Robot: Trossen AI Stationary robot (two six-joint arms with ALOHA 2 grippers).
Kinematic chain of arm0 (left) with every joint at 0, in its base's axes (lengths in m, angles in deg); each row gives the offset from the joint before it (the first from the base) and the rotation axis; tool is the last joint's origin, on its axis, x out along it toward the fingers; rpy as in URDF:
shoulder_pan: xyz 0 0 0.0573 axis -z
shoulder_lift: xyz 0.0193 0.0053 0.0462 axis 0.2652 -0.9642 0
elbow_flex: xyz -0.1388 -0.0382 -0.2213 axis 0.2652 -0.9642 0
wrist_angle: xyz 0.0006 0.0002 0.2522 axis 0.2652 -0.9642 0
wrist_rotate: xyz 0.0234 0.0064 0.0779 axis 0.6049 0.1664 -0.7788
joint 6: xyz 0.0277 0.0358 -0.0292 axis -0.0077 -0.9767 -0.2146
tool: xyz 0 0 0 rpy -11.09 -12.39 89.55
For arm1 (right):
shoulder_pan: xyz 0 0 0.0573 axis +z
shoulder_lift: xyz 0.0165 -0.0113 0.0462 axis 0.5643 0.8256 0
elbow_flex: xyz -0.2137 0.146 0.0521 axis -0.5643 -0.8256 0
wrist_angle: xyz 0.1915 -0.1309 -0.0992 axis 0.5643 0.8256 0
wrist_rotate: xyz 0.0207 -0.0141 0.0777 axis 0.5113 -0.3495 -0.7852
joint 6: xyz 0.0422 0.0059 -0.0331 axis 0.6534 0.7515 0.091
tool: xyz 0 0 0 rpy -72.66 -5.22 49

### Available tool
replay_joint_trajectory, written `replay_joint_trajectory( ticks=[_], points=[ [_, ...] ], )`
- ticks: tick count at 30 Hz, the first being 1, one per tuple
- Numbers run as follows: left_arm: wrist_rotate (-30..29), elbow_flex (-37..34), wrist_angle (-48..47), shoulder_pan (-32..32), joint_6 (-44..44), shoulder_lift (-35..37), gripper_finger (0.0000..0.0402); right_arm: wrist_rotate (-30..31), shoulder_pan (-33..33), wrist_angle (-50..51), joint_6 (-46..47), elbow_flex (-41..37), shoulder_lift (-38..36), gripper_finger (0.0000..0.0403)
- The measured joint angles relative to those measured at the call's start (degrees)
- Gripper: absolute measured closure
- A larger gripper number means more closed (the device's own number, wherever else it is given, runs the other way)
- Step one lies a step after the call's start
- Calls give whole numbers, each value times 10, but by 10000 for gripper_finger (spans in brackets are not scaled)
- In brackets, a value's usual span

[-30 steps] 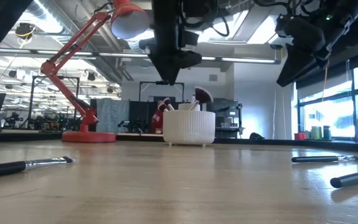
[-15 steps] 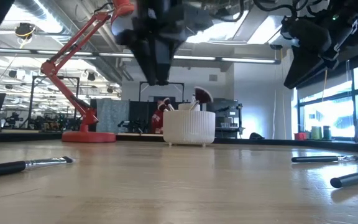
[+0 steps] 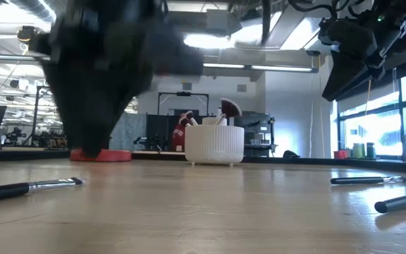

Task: Put items in baskets/containers
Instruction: Put the black eyeshadow brush into the white organizer

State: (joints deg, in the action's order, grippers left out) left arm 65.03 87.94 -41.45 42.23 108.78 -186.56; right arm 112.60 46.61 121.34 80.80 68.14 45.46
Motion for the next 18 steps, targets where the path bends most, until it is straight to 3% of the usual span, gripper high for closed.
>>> replay_joint_trajectory(
  ticks=[7,18],
  points=[
    [64,0,-25,-15,-54,-38,282,2,0,-1,-9,0,0,291],
    [72,-14,12,-22,-71,-36,294,3,0,0,-15,0,0,291]
  ],
)
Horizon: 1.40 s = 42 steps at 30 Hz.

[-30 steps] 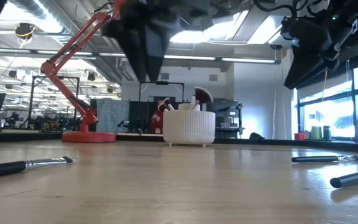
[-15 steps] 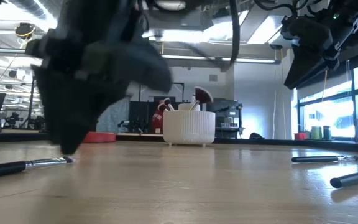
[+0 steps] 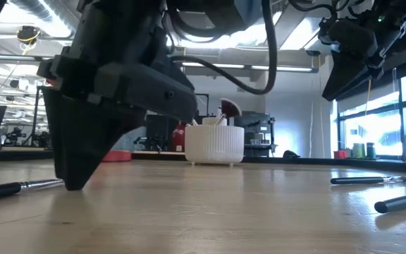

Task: Put items in baskets/containers
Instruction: Put the black eyeshadow brush into the white organizer

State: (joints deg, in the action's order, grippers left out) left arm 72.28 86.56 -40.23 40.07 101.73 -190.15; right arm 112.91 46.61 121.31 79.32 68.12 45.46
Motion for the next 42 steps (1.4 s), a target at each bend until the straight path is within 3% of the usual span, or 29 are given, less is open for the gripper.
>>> replay_joint_trajectory(
  ticks=[13,22,28,34,42],
  points=[
    [-12,-16,-63,6,-19,1,302,0,0,0,2,0,0,291],
    [5,-64,3,10,-23,8,327,1,0,0,2,0,0,291],
    [-3,-58,-86,2,-26,33,340,1,0,-1,2,0,0,291],
    [-58,-100,-89,21,94,149,341,5,0,-14,0,0,0,291],
    [-72,-287,46,60,273,262,340,6,0,-18,4,0,0,291]
  ],
)
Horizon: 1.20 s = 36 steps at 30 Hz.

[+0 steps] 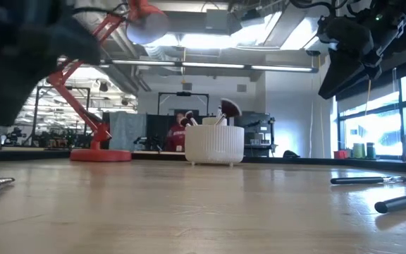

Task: Put items in baskets/containers
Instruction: Put the black eyeshadow brush into the white organizer

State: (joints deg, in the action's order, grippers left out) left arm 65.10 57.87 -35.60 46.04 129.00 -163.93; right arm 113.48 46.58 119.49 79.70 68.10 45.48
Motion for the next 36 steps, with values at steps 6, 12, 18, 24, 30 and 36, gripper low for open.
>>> replay_joint_trajectory(
  ticks=[6,12,18,24,30,36],
  points=[
    [30,-94,69,17,54,10,323,0,0,-3,-5,0,0,291],
    [29,-126,116,18,58,11,299,0,0,-3,-4,0,0,291],
    [40,-160,167,18,63,15,300,0,0,-3,-4,0,0,291],
    [44,-188,200,22,20,19,349,0,0,-3,-4,0,0,291],
    [25,-190,204,9,-31,25,389,0,0,-3,-8,0,0,291],
    [-74,-179,196,-21,-116,72,380,0,0,-3,-10,0,0,291]
  ],
)
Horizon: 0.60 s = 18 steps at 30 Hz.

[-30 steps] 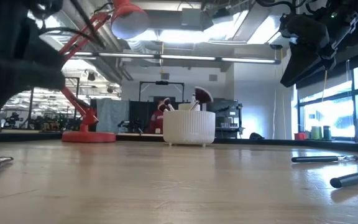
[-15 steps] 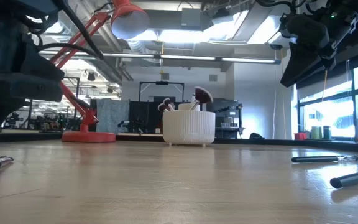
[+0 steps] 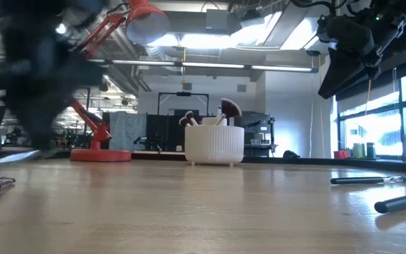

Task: Put items in baskets/containers
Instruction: Put the black eyeshadow brush into the white organizer

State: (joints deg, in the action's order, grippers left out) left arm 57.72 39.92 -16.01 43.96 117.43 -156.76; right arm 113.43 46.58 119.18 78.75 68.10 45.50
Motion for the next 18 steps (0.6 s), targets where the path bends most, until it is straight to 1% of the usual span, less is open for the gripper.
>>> replay_joint_trajectory(
  ticks=[2,5,8,11,14,17,18],
  points=[
    [-52,12,8,-5,6,32,383,0,0,0,3,0,0,291],
    [-108,22,0,-6,2,73,388,0,0,0,3,0,0,291],
    [-213,35,12,-20,-22,113,389,0,0,0,3,0,0,291],
    [-291,34,30,-29,-93,130,389,0,0,2,-9,0,0,291],
    [-358,34,75,-46,-182,130,389,0,0,11,-18,0,0,291],
    [-404,34,177,-66,-285,110,389,0,0,23,-20,0,0,291],
    [-416,34,225,-75,-330,103,389,0,0,24,-21,0,0,291]
  ],
)
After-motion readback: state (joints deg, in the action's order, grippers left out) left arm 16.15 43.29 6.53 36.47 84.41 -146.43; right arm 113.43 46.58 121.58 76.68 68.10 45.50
